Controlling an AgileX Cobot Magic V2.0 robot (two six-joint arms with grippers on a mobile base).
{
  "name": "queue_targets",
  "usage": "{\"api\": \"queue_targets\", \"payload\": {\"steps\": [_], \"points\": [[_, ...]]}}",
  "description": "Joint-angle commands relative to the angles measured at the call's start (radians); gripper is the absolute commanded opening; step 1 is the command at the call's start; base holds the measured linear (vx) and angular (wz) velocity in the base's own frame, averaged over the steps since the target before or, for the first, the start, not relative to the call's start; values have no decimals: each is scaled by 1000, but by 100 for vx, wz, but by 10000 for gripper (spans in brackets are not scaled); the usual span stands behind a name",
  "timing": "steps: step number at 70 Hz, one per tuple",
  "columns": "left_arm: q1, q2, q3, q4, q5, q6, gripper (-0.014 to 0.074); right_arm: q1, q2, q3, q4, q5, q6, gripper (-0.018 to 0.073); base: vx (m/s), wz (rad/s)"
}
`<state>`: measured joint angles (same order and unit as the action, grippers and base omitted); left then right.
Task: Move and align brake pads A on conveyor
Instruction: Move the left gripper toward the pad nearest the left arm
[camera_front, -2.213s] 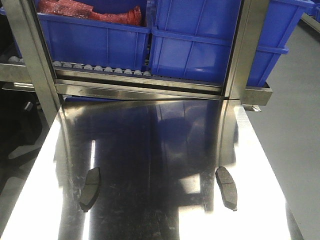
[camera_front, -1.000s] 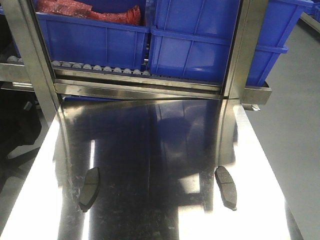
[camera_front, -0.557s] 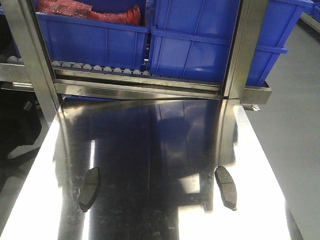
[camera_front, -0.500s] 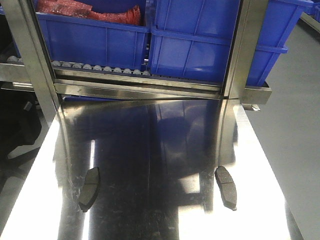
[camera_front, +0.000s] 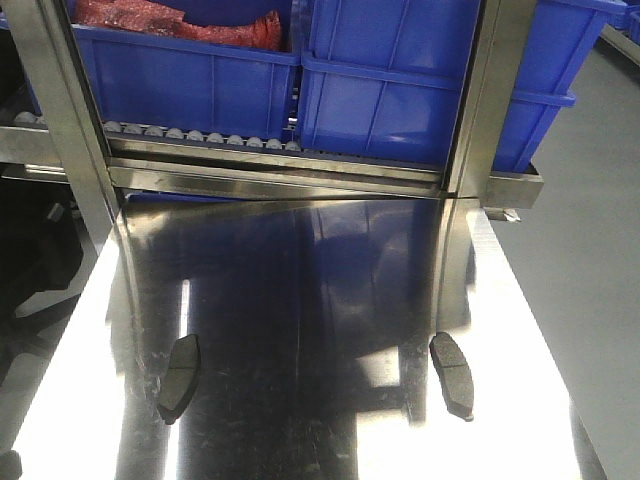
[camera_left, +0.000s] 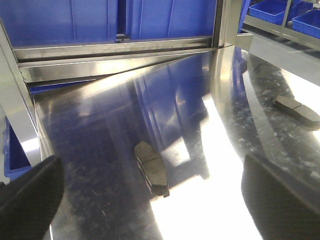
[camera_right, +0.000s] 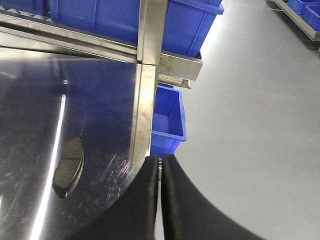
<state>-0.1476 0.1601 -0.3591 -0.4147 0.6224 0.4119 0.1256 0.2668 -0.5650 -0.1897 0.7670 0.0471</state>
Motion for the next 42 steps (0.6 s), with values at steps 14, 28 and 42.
{"api": "queue_targets", "payload": {"steps": [14,28,42], "points": [[-6,15,-23,-64,-84,-6,662,0,14,-25,-16,-69,-3,-1,0,0],[-6,132,-23,-109,-105,-4,639,0,14,-25,-16,-69,-3,-1,0,0],[-6,363,-59,-109,-129,-3,638,0,14,-25,-16,-69,-3,-1,0,0]]}}
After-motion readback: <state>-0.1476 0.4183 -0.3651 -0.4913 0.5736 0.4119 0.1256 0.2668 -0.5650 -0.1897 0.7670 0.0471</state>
